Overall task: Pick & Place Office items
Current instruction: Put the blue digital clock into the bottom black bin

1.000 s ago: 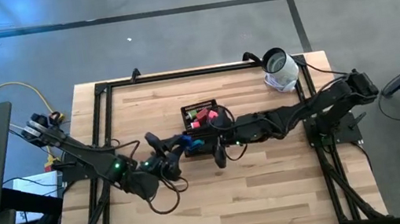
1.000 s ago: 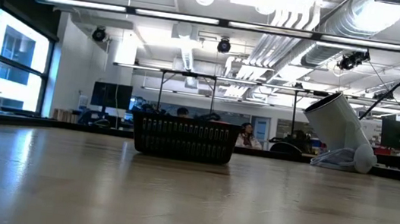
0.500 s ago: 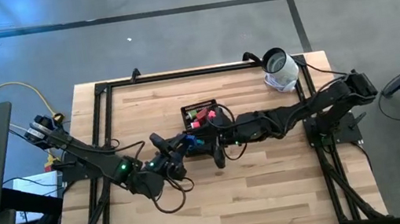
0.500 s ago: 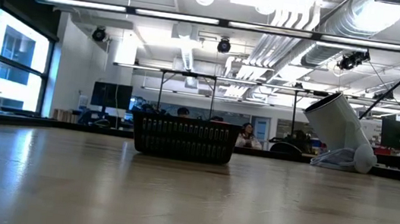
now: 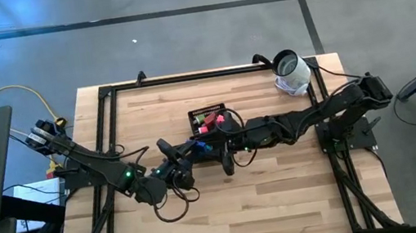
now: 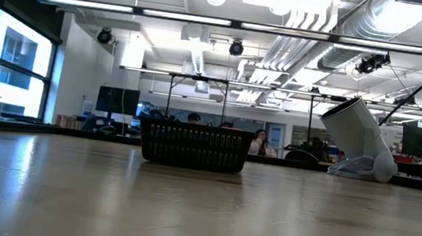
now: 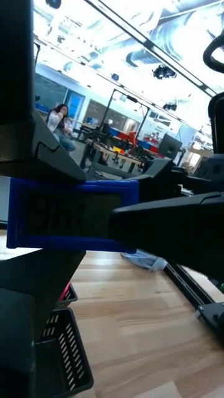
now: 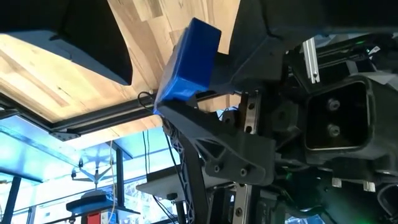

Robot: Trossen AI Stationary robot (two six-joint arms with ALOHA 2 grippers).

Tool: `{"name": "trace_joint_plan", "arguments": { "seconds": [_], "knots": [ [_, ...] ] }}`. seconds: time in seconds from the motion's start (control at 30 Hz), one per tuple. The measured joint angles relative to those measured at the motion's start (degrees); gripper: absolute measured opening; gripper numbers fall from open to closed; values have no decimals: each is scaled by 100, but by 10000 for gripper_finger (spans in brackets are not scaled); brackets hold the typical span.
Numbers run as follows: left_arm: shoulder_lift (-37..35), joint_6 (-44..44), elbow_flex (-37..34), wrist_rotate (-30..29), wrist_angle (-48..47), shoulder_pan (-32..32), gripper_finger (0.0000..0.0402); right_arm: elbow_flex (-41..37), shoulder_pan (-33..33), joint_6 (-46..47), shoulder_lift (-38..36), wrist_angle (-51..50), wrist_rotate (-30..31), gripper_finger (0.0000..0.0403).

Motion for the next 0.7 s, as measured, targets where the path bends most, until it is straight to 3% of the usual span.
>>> {"name": "trace_joint_plan", "arguments": {
  "seconds": [0.17, 0.5, 0.7],
  "knots": [
    [0, -2, 0, 10, -2, 0, 142, 0, 0, -19, 0, 0, 2, 214],
    [0, 81, 0, -45, -12, 3, 142, 0, -2, 7, -6, -2, 36, 74],
    [0, 118, 0, -35, 42, 0, 142, 0, -53, 35, -12, -30, 6, 68]
  ]
}}
